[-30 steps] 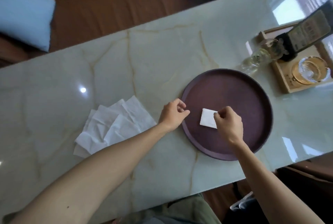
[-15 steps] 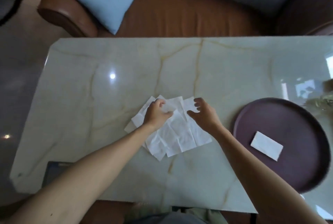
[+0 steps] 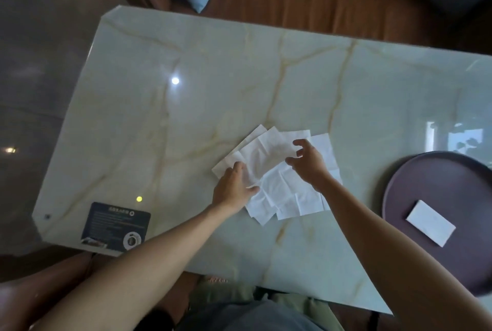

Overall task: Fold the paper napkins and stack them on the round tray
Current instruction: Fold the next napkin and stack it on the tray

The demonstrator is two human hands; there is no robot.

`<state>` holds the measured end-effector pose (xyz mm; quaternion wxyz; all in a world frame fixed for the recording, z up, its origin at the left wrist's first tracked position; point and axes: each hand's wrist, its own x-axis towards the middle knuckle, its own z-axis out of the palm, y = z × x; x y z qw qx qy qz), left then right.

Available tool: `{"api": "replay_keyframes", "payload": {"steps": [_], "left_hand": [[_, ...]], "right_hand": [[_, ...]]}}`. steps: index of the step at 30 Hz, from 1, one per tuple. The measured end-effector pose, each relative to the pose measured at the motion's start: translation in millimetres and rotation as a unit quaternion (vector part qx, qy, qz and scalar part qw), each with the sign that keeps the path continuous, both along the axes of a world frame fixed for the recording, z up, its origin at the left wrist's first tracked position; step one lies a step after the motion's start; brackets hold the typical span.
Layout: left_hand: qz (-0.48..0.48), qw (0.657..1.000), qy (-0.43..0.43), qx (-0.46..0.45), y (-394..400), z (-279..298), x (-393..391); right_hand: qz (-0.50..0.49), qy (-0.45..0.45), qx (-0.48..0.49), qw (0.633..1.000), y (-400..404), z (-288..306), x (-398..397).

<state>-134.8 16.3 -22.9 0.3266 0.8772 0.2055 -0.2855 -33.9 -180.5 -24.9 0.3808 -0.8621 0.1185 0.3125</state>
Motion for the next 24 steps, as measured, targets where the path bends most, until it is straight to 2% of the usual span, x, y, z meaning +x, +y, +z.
{"api": "replay_keyframes", "payload": {"steps": [4, 6, 10, 19, 24], "left_hand": [[0.146, 0.986, 0.029, -0.080, 3, -6, -7], [0.233, 0.966, 0.043, -0.106, 5, -9, -7], [0.341, 0.922, 0.070, -0.171, 9, -15, -4], [0.402, 0.871, 0.023, -0.282, 9, 17, -1], [0.395, 0.826, -0.004, -0.402, 16, 45, 12]], "right_hand": [[-0.032, 0.015, 0.025, 0.999, 1, -2, -3], [-0.050, 0.035, 0.051, 0.997, 0, 0, -5], [-0.065, 0.046, 0.083, 0.993, -5, 13, -11], [-0.054, -0.007, 0.134, 0.989, -29, 71, -17], [-0.059, -0.059, 0.144, 0.986, -47, 107, -10]]}}
